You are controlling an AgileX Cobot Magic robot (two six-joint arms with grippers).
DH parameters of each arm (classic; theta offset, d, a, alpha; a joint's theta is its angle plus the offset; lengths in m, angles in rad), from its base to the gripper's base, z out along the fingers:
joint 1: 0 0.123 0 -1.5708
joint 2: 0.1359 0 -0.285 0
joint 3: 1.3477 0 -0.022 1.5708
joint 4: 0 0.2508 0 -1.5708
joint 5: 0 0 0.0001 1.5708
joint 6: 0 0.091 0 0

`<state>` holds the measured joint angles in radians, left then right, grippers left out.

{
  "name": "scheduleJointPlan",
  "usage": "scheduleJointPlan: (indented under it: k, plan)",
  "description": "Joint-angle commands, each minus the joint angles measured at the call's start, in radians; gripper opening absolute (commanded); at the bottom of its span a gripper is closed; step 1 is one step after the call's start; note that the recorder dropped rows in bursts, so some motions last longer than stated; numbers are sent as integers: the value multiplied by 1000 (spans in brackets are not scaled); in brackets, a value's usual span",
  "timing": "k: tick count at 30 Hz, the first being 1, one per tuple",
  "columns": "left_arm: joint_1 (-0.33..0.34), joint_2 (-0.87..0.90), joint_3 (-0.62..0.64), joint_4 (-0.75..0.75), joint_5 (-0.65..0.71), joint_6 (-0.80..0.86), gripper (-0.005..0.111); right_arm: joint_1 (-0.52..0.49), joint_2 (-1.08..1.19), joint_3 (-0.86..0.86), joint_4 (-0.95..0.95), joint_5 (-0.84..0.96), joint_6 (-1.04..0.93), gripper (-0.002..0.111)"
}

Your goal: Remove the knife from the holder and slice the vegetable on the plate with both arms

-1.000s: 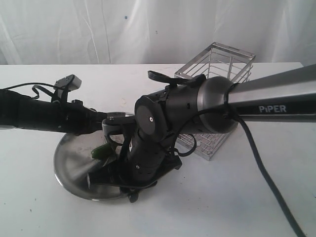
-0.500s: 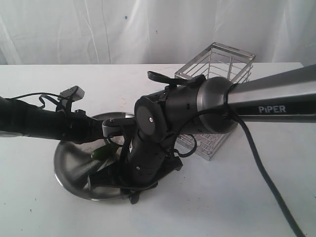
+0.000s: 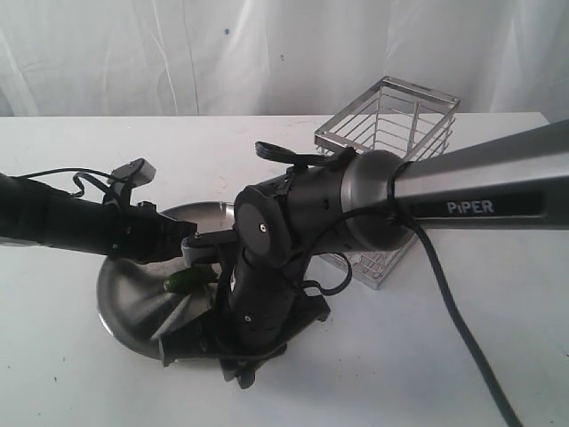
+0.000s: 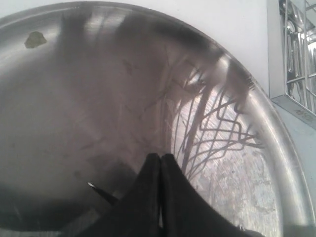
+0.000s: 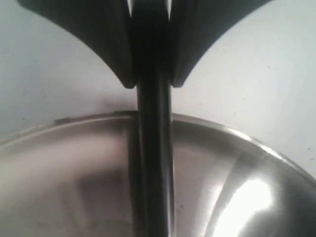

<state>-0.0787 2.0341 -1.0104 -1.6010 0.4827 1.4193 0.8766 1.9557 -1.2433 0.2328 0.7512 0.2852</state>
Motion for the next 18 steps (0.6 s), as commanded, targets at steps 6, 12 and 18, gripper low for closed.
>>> scheduleJointPlan:
  k: [6,12,18]
  plan:
    - [-5,25,21,101,-35,-58,0,3,-1,0,2,151,-14,0]
    - [-3,-28,0,68,-24,-58,0,3,-1,0,2,136,-14,0]
    - [-3,-119,-23,86,26,-58,0,3,-1,0,2,135,-14,0]
